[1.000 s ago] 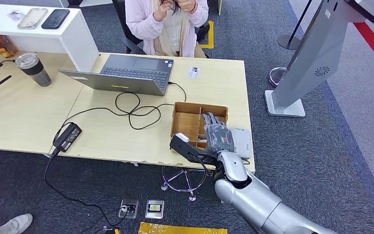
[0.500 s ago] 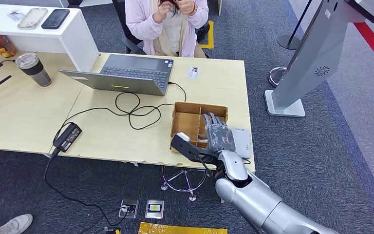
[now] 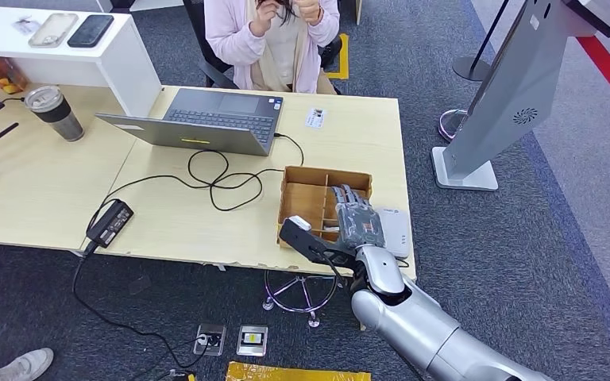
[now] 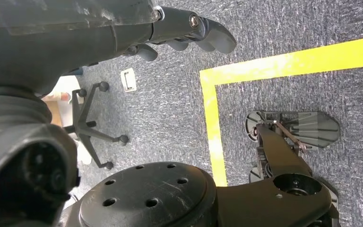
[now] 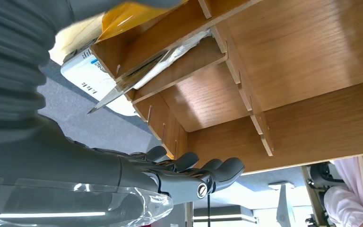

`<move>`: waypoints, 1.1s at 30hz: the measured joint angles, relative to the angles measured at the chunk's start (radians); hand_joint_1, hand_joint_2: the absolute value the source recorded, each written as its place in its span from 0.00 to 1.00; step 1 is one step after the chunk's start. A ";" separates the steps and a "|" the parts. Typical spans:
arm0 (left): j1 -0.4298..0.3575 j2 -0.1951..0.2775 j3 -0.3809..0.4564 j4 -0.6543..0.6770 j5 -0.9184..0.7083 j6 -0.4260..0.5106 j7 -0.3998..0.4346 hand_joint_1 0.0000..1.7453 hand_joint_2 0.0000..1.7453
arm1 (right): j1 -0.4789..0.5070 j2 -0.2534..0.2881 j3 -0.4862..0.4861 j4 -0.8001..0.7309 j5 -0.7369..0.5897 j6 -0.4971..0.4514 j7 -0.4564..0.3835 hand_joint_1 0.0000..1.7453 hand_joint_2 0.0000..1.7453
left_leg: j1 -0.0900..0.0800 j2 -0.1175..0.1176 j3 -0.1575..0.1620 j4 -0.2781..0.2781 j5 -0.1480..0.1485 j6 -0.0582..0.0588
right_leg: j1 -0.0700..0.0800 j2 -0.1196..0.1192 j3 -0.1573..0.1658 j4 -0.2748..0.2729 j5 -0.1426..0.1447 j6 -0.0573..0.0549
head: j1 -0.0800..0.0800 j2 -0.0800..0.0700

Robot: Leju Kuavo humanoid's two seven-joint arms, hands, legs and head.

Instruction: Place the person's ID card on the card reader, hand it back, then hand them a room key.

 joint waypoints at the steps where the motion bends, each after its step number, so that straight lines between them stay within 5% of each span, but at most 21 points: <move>1: 0.000 0.001 0.000 0.000 0.000 0.000 0.000 0.00 0.00 | 0.000 0.000 0.000 0.000 0.000 0.000 0.001 1.00 1.00 | 0.000 0.000 0.000 0.000 0.000 0.000 | 0.000 0.000 0.000 0.000 0.000 0.000 | 0.000 0.000; 21: -0.001 0.013 -0.026 0.000 -0.006 -0.010 0.000 0.00 0.00 | 0.000 -0.009 0.000 0.004 0.001 0.003 0.010 1.00 1.00 | 0.000 0.000 0.000 0.000 0.000 0.000 | 0.000 0.000 0.000 0.000 0.000 0.000 | 0.000 0.000; 25: -0.001 0.016 -0.030 0.000 -0.008 -0.014 0.000 0.00 0.00 | 0.000 -0.009 0.000 0.004 0.001 0.001 0.009 0.01 1.00 | 0.000 0.000 0.000 0.000 0.000 0.000 | 0.000 0.000 0.000 0.000 0.000 0.000 | 0.000 0.000; 33: -0.002 0.017 -0.044 0.000 -0.009 -0.017 -0.001 0.00 0.00 | 0.000 -0.013 0.000 0.004 0.011 -0.028 0.021 0.00 1.00 | 0.000 0.000 0.000 0.000 0.000 0.000 | 0.000 0.000 0.000 0.000 0.000 0.000 | 0.000 0.000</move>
